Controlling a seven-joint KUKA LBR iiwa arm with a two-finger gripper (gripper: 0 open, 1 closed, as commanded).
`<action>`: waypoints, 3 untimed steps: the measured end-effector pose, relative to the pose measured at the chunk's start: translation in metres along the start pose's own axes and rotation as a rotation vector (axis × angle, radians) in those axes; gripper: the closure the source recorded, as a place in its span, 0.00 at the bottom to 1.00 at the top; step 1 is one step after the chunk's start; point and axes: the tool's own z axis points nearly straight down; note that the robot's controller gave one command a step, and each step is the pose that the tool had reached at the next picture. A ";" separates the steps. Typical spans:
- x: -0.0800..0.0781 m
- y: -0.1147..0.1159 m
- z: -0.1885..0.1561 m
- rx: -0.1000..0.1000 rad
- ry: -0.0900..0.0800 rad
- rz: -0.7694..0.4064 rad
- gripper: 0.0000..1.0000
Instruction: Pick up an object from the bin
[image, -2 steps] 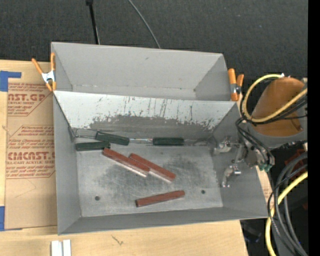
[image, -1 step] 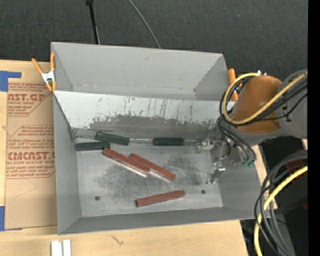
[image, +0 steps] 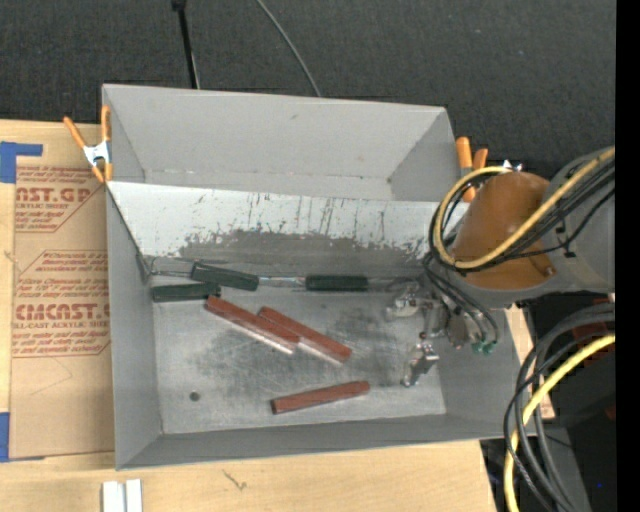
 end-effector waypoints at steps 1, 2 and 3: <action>-0.006 0.039 0.031 0.003 -0.004 0.054 1.00; -0.005 0.039 0.033 0.004 -0.005 0.055 0.00; -0.005 0.039 0.033 0.004 -0.005 0.054 0.00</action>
Offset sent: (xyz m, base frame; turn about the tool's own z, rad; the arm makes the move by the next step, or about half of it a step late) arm 0.0000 0.0000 0.0000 0.0000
